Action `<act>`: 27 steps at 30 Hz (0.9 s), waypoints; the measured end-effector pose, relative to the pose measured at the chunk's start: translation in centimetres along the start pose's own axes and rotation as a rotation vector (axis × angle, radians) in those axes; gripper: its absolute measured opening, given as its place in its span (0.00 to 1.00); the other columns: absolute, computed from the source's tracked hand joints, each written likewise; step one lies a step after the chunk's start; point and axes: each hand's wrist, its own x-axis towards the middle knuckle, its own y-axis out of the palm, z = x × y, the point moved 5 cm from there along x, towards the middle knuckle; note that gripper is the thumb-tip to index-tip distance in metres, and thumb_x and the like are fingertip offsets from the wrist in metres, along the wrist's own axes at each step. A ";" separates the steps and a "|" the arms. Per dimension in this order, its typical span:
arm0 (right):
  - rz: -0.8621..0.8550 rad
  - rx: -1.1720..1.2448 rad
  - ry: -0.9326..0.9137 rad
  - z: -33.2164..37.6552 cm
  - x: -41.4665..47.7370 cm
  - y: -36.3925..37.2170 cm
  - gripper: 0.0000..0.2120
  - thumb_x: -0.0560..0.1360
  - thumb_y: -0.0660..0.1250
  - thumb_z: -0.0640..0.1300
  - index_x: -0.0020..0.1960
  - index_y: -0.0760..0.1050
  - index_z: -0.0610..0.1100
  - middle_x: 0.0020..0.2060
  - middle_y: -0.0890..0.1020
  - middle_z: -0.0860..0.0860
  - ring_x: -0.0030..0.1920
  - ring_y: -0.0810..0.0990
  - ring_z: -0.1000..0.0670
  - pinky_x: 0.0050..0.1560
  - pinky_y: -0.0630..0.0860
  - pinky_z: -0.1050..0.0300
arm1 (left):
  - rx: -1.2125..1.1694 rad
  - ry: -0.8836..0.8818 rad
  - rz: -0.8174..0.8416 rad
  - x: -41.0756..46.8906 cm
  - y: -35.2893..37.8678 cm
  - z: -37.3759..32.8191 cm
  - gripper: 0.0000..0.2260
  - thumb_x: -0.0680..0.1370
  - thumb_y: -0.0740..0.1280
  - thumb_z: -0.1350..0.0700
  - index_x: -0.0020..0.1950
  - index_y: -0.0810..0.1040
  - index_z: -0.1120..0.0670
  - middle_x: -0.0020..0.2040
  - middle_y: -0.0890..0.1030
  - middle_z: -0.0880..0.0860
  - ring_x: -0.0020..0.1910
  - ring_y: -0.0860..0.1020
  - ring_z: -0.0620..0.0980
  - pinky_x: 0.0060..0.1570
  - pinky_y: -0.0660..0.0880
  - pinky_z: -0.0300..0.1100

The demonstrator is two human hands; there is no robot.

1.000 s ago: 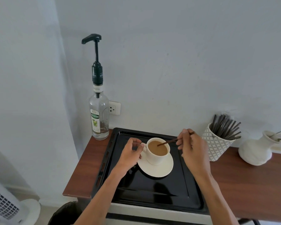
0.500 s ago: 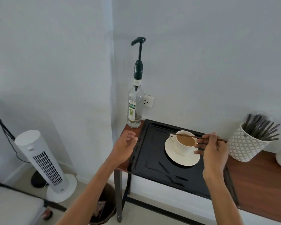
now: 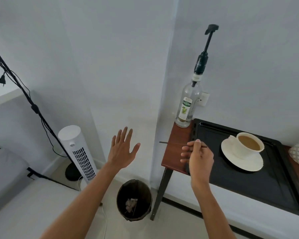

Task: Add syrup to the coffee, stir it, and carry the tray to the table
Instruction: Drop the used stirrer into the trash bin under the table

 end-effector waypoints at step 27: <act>0.136 -0.584 0.374 -46.7 -4.2 21.5 0.14 0.84 0.59 0.46 0.42 0.77 0.55 0.39 0.84 0.54 0.35 0.84 0.53 0.38 0.85 0.52 | 0.146 0.367 -0.152 12.5 32.6 19.0 0.45 0.74 0.58 0.27 0.82 0.45 0.49 0.82 0.40 0.56 0.80 0.45 0.63 0.75 0.47 0.66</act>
